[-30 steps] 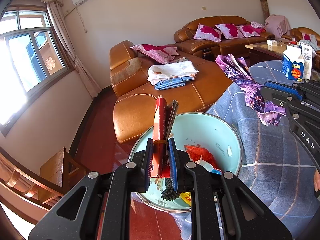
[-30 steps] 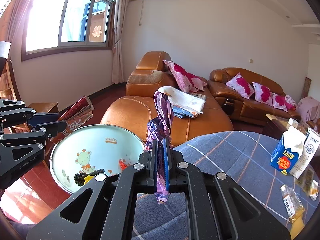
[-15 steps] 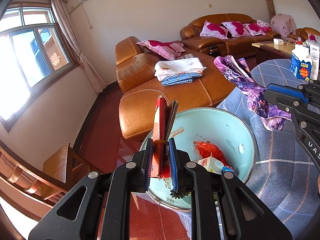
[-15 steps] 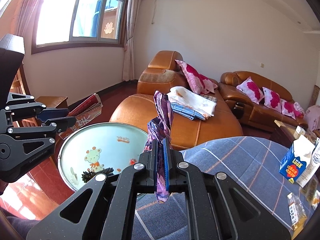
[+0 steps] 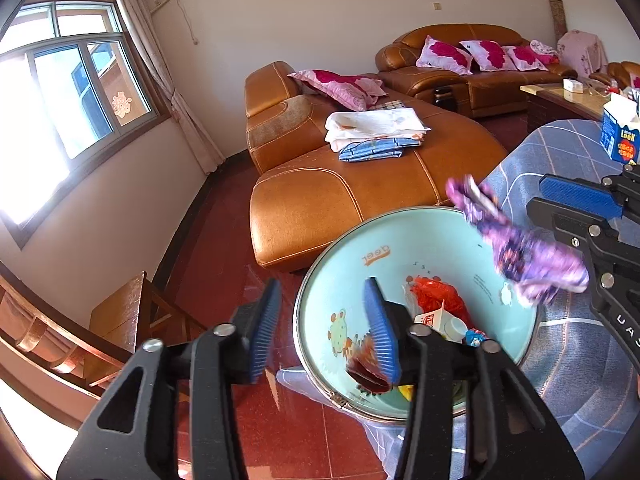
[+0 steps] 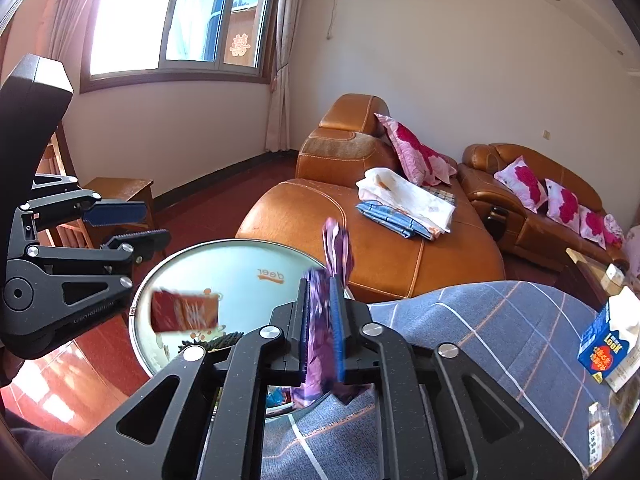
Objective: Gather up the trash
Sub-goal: 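Open left tool over bucket while right tool releases purple wrapper into it, then move both open tools back over the table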
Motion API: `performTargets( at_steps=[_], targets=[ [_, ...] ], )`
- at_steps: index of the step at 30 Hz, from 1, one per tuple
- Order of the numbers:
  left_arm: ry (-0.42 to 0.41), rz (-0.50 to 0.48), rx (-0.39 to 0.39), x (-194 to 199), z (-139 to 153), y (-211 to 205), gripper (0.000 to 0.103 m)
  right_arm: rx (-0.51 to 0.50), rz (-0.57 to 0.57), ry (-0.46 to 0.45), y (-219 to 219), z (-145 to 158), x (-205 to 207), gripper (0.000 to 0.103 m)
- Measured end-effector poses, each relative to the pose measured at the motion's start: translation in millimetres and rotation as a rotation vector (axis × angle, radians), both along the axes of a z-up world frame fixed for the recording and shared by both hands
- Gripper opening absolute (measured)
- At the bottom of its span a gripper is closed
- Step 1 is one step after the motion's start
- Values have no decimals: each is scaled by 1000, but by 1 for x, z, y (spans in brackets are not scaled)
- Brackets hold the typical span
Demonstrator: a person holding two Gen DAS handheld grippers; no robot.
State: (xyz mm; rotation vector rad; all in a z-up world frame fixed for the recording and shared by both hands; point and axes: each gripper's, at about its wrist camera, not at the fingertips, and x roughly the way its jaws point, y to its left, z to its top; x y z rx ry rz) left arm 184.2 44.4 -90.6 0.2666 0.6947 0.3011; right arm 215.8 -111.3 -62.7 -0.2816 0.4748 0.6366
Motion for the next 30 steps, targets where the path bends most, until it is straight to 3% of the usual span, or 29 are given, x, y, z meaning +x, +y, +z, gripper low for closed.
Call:
performTargets(
  at_steps=[2,5,8,14,17,24,30],
  targets=[
    [-2,0,-4,0,0,1,54,7,1,-4,0,2,-2,33],
    [-5,-2,0,-1,1,1,56,13,-11,0,-3,2,-2,33],
    [-6,-8,6,0,0,-2,67,17,-26,1,-6,3,-3,34],
    [-9,-26,12,-3,1,-10,71,18,-64,2,-15,6,-4,36],
    [-21,-26,12,-5,3,-13,81,20,-93,-1,-21,7,-8,38],
    [-31,-61,-7,-8,5,-30,86,12,-244,15,-62,10,-12,38],
    [-33,-158,-17,-6,6,-69,89,-5,-418,20,-124,11,-23,38]
  ],
)
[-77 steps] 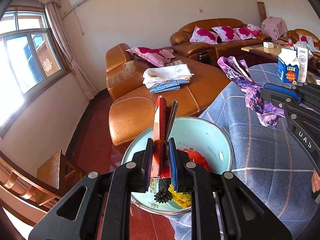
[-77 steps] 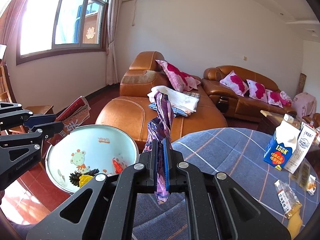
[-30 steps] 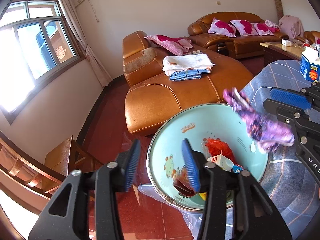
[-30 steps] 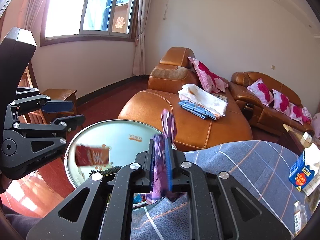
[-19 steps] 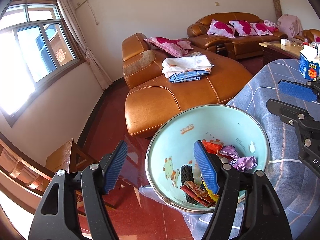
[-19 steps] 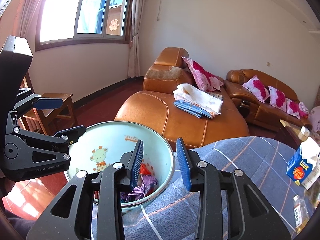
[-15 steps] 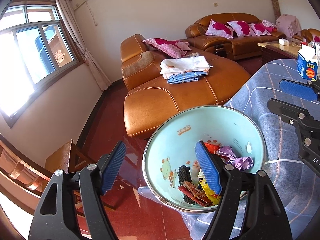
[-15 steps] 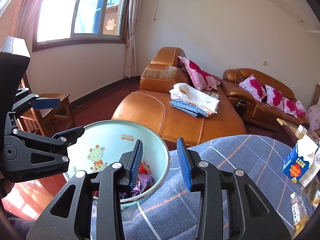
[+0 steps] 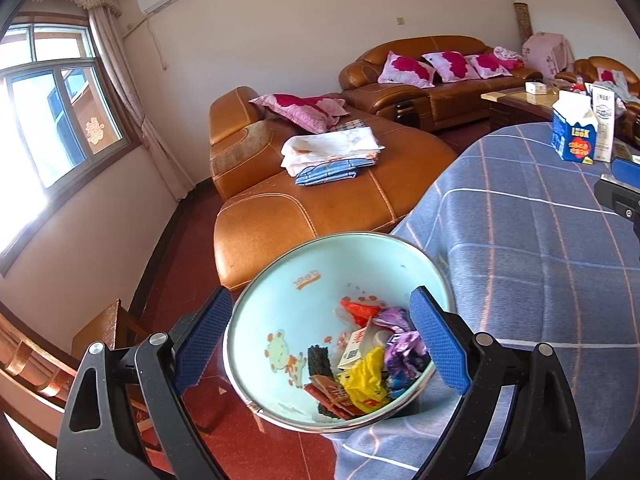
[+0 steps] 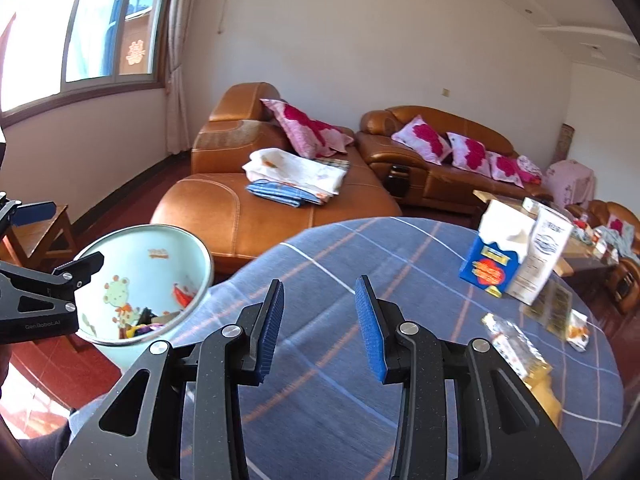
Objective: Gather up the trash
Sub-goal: 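Move both open tools back over the table, then grasp the yellow sponge with right tool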
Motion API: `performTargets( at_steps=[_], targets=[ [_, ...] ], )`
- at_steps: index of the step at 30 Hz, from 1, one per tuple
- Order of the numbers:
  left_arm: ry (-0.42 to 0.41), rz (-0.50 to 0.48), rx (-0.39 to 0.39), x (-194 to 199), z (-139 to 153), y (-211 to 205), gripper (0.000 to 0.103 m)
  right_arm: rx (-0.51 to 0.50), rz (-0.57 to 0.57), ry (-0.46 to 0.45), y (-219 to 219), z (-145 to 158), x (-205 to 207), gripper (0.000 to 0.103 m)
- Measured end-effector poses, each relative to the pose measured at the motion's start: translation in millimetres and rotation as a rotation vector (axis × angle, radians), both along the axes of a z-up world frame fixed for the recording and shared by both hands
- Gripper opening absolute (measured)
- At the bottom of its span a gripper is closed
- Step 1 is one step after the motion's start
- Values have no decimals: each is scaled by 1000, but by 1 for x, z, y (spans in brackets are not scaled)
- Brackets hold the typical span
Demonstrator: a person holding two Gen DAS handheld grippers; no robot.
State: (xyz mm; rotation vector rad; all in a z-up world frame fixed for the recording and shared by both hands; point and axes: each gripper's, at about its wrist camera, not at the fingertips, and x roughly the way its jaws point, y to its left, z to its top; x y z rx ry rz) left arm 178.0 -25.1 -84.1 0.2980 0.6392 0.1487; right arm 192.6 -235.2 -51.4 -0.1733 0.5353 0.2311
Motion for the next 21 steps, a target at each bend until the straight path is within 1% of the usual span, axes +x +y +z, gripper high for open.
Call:
performTargets(
  at_steps=[4,9,12,15,19,21],
  targets=[
    [-16,-69,-12,2,5,-33,92,-19,-159,21,-57,-7,-9,38],
    [-37,-158,-14,7,10,-79,93,-6,-399,91,-131,-22,-12,38],
    [-44,-204,-5,11,11,-104,94,-2,-488,135,-162,-31,-12,37],
    [-34,-244,12,17,7,-127,96,14,-518,180,-177,-41,-9,37],
    [-16,-285,21,22,3,-151,96,60,-510,232,-187,-47,-4,37],
    [-14,-299,25,23,1,-162,97,80,-493,283,-190,-52,0,37]
  ],
)
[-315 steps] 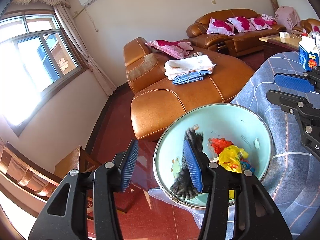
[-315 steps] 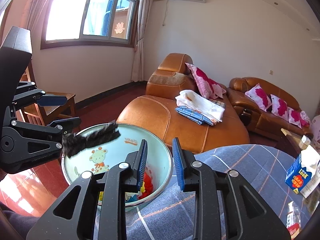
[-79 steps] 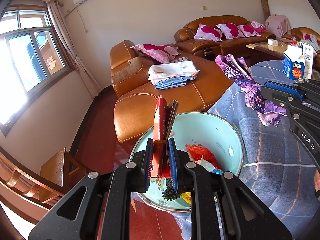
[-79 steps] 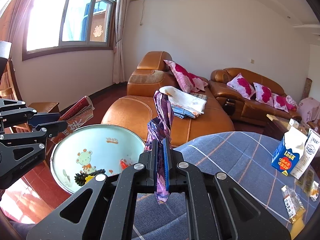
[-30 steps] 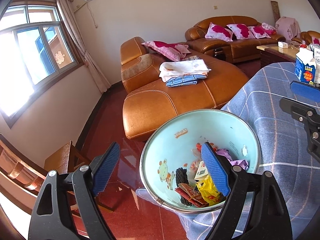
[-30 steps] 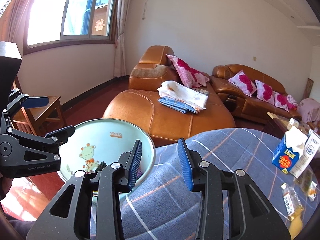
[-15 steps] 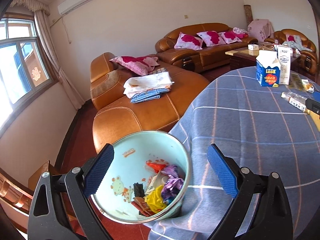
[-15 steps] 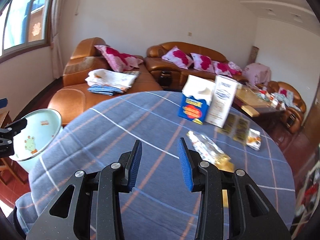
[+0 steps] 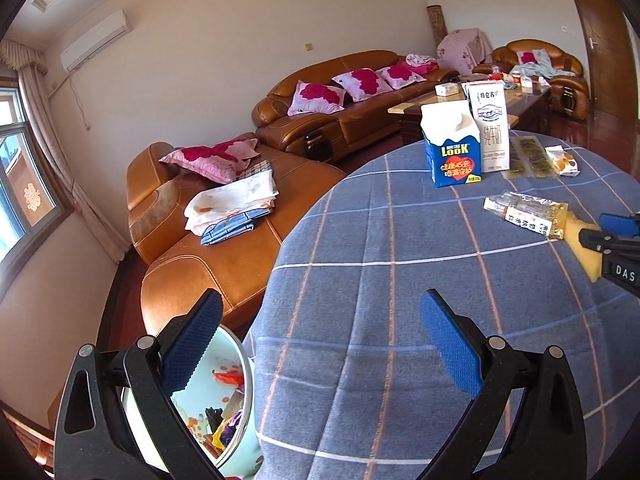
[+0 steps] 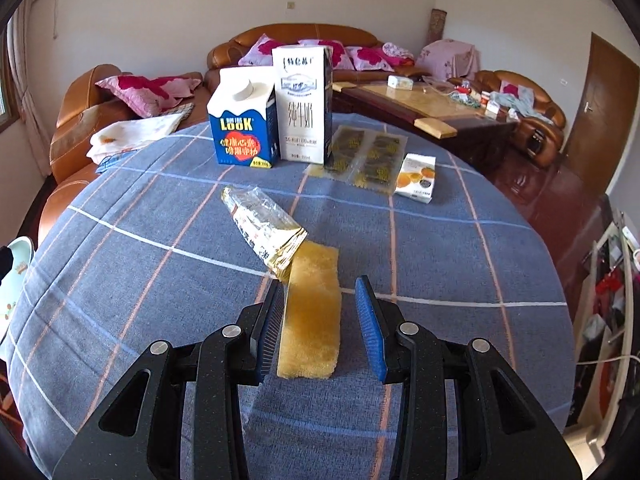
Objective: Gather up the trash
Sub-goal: 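Grasp the yellow sponge with right tool, then hold yellow sponge with right tool while left tool reaches toward clear snack wrapper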
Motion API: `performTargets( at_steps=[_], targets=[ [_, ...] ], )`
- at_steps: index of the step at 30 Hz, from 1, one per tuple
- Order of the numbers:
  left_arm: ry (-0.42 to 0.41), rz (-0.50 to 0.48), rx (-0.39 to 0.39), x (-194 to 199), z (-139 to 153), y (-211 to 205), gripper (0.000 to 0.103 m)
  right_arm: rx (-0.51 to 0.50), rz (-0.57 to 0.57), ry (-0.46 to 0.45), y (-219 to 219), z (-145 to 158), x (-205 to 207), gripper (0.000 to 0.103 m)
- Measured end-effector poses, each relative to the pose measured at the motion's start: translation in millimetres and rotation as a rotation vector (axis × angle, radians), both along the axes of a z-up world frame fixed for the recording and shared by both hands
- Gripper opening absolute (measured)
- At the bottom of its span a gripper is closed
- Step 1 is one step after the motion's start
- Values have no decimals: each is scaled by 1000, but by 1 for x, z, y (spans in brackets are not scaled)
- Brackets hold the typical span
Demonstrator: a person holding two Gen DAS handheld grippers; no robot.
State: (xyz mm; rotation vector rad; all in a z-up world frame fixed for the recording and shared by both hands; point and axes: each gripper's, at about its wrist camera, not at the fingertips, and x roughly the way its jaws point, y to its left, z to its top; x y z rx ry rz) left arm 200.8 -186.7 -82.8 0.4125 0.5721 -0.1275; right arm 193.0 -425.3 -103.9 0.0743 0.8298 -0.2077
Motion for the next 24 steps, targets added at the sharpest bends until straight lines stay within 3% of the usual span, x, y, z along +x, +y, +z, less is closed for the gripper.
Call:
performTargets(
  at_steps=[3,7,13,24],
  targets=[
    [7,-22,8,3,-2,-16,97,50,27,36,-5,-6,2,28],
    [15,-59,19,7,-4,-41,97,58,43,18,-10,0,-5,25],
    [38,-119,23,19,-9,-97,97,-38,-54,-56,-44,13,-17,25],
    [150,-145,29,63,-38,-196,97,-50,-92,-106,-91,17,-13,25]
  ],
)
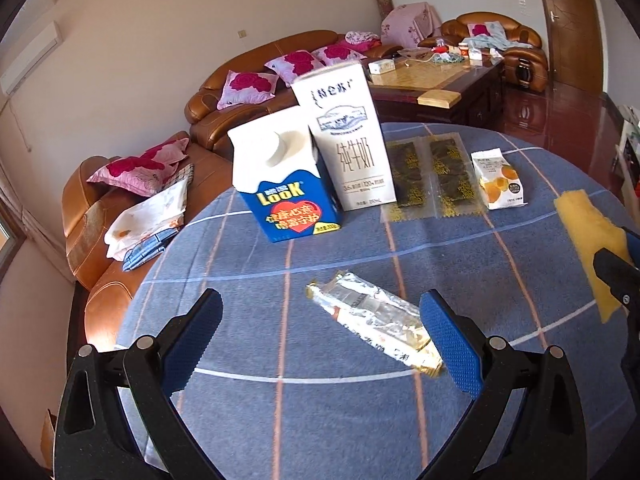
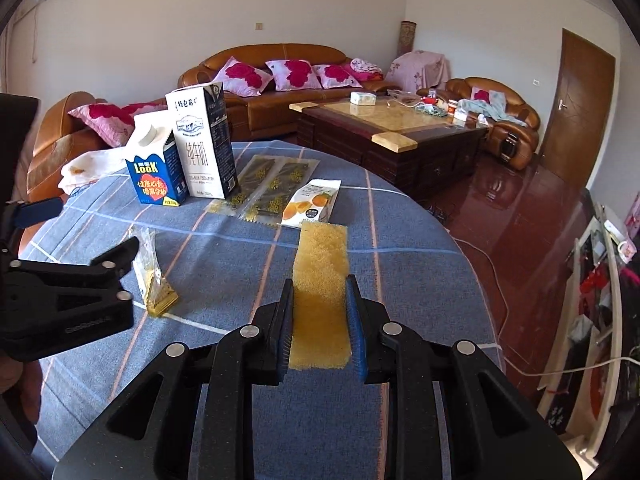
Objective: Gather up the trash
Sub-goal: 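Hold yellow sponge with right tool while left tool reaches toward clear snack wrapper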
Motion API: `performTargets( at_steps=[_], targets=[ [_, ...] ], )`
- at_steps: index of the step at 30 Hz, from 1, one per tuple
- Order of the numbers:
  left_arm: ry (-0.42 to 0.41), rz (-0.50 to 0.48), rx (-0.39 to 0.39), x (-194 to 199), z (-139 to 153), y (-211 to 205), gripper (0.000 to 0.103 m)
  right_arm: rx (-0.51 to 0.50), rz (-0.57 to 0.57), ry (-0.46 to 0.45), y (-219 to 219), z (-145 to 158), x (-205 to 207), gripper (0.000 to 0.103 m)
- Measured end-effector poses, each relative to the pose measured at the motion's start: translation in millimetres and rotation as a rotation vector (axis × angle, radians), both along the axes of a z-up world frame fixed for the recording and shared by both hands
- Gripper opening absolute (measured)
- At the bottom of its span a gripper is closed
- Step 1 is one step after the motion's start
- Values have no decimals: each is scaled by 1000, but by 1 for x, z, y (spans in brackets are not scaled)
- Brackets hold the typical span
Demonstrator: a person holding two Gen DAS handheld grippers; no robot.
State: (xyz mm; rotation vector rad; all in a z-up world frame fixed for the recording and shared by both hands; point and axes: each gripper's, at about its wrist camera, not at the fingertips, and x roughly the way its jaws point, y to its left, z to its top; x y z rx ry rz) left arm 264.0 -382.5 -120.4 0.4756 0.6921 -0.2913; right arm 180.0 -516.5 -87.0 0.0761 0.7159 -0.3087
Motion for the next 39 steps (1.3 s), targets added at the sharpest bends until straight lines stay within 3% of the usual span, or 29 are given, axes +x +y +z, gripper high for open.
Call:
performTargets(
  at_steps=[5,8,10,12,16,19,21,23,24,32,34,35,36,38,39],
  targets=[
    [41,-18,65,4,-25,-18,97,1,21,-13,-2,1,4,25],
    [54,-33,53,2,-27,-19,96,6,32,-14,-1,1,7,25],
    [80,-50,28,2,-27,-16,89,18,31,-18,-4,1,8,25],
    [117,-70,-5,1,-26,-11,73,26,30,-23,-5,1,8,25],
    [153,-116,-30,-3,-27,-10,57,20,30,-22,-6,2,7,25],
    [170,-162,-35,-9,-27,-11,36,14,26,-19,-7,2,6,25],
    [171,-193,-29,-16,-28,-13,14,13,21,-14,-7,1,7,25],
    [165,-210,-14,-20,-28,-14,2,10,19,-13,-7,2,7,25],
    [169,-212,-19,-20,-27,-13,0,8,19,-12,-5,1,7,25],
    [151,-177,-52,-15,-12,7,0,6,11,-16,-5,1,5,25],
    [143,-162,-55,-14,-9,9,5,8,10,-16,-5,1,6,25],
    [135,-151,-53,-13,-8,9,19,9,9,-17,-5,2,5,25],
    [128,-143,-48,-14,-7,9,46,11,7,-20,-5,2,5,25],
    [111,-128,-44,-14,-7,9,58,18,3,-22,-7,2,5,25],
    [116,-126,-41,-13,-8,7,56,20,3,-22,-7,2,5,25]
  ],
)
